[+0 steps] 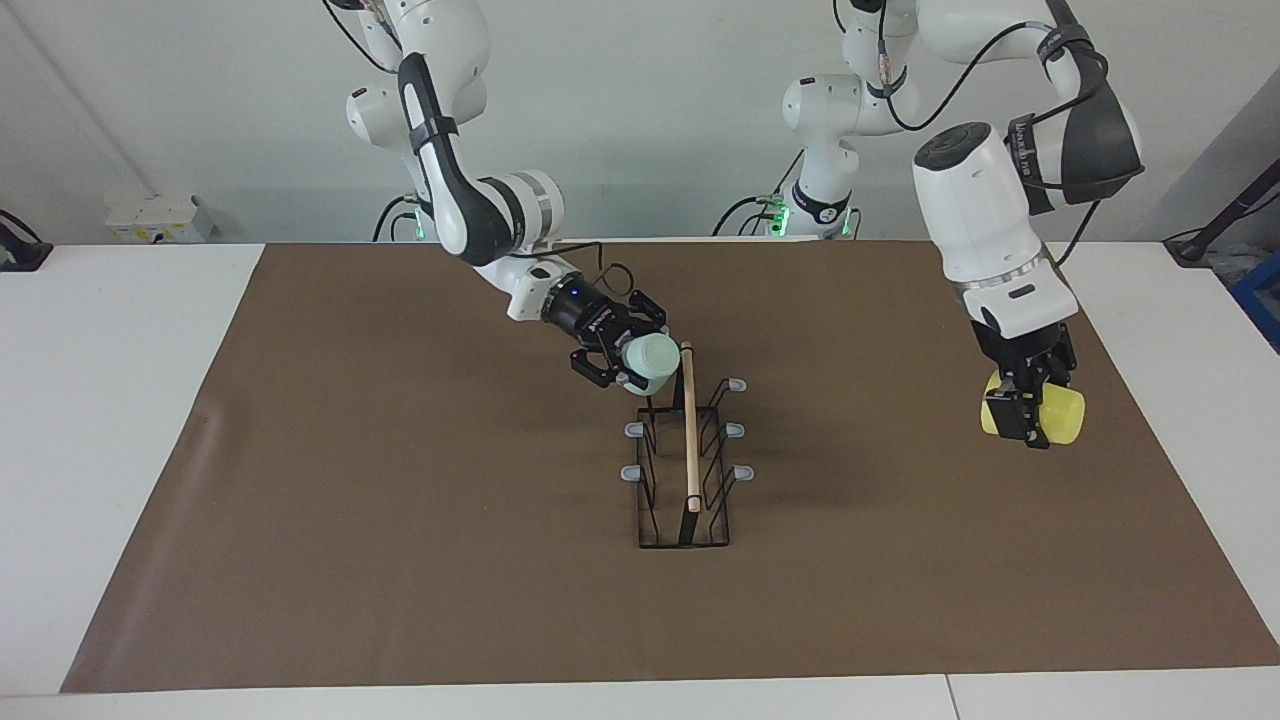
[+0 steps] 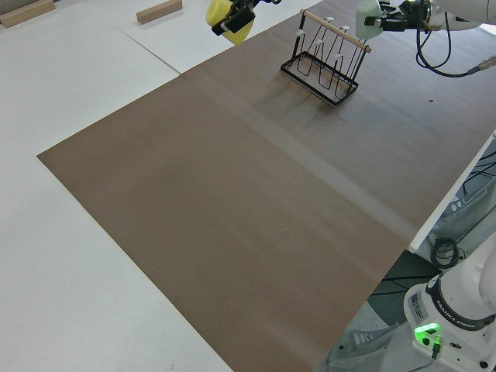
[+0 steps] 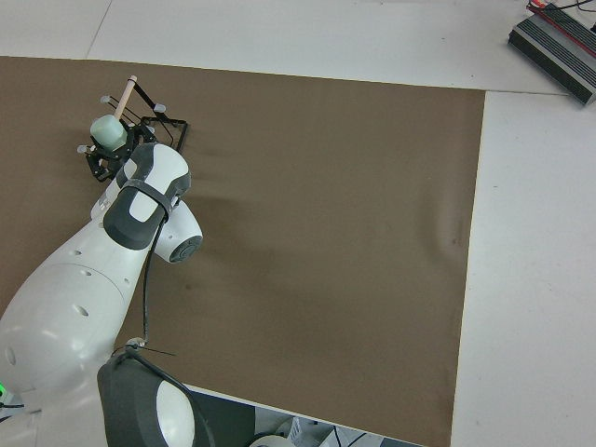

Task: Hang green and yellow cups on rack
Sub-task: 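Carry the yellow cup with the left gripper toward the rack pegs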

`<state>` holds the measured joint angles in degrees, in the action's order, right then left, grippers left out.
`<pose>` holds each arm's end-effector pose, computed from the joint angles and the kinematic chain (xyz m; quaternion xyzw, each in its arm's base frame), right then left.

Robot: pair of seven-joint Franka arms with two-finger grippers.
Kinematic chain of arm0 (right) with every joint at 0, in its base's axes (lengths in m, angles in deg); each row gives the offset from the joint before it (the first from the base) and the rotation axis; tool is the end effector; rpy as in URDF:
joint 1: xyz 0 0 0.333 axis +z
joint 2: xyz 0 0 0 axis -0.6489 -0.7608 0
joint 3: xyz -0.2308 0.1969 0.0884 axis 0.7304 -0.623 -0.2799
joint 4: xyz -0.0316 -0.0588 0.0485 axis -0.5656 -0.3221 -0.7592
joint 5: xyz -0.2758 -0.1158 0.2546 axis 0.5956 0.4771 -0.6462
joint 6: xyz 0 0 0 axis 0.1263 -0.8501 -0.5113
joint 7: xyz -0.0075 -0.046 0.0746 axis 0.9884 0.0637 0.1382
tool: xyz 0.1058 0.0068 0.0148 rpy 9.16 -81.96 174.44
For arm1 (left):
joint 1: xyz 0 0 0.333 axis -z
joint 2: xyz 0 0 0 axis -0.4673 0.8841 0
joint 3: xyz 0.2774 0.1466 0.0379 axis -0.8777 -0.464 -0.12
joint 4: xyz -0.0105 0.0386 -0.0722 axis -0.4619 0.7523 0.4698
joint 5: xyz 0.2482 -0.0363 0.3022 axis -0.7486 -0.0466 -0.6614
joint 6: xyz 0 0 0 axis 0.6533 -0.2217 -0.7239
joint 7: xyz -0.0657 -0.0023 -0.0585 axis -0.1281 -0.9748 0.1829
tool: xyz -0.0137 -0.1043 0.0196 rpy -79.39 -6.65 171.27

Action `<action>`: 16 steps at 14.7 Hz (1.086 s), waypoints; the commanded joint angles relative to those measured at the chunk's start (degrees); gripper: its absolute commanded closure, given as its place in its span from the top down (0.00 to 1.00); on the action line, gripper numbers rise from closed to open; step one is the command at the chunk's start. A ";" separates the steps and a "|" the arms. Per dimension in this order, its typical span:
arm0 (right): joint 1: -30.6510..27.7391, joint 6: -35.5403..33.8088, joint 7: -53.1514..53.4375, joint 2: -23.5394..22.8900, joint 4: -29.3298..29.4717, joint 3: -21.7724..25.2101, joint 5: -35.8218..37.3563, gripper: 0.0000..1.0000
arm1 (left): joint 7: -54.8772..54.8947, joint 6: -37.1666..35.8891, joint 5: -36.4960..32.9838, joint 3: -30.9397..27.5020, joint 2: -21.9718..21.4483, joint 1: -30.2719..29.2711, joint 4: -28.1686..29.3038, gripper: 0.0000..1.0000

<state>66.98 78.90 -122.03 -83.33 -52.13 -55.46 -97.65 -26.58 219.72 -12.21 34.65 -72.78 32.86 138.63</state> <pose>0.4991 0.2892 0.3399 -0.6764 -0.2674 -0.6102 0.3140 0.6445 -0.1071 0.5302 -0.8660 -0.3114 -0.3706 0.1256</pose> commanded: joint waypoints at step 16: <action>-0.68 -0.15 -15.50 -1.31 -1.53 -0.49 -10.26 0.48 | -32.88 0.60 -29.71 20.93 -12.26 0.01 23.54 0.00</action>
<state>66.38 78.25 -125.49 -84.59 -53.08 -55.36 -97.58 -56.79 219.79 -40.11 54.44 -82.69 32.95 159.16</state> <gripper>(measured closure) 0.317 0.339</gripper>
